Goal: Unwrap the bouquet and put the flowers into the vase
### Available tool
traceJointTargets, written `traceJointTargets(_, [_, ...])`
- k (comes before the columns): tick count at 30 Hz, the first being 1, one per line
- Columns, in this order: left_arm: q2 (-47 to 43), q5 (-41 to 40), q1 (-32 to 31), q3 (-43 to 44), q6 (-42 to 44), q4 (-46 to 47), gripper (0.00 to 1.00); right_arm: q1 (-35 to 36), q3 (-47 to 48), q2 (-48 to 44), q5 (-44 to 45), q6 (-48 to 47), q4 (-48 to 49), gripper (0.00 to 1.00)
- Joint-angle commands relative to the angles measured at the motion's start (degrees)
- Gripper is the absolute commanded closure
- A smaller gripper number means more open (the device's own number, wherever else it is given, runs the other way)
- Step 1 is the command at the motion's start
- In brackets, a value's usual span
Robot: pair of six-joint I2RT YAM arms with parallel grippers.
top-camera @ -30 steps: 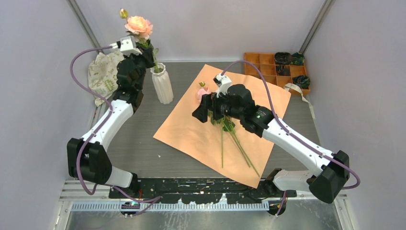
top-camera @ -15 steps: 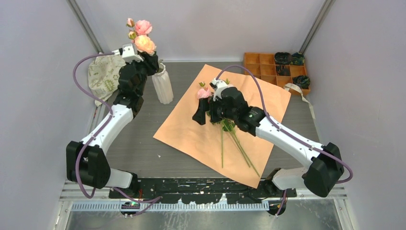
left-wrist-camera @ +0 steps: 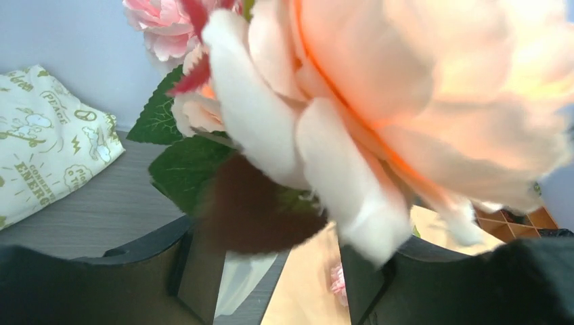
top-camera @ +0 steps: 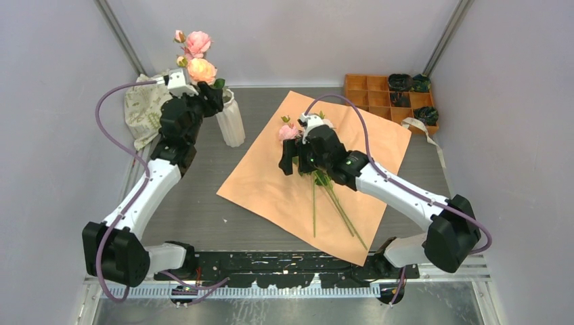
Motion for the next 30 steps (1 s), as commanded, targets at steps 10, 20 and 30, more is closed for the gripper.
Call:
traceJointTargets(10, [-8.0, -2.5, 0.1, 0.7, 0.7, -16.1, 0.41, -1.7, 0.5, 7.5, 5.9, -1.5, 0.7, 0.08])
traceJointTargets(20, [-13.1, -7.2, -4.5, -3.0, -7.7, -21.4, 0.48, -2.8, 4.3, 17.0, 14.7, -4.4, -3.0, 0.2])
traceJointTargets(30, [-22.8, -12.2, -10.6, -5.5, -10.4, -28.3, 0.52, -3.4, 9.9, 24.7, 16.2, -5.5, -5.2, 0.25])
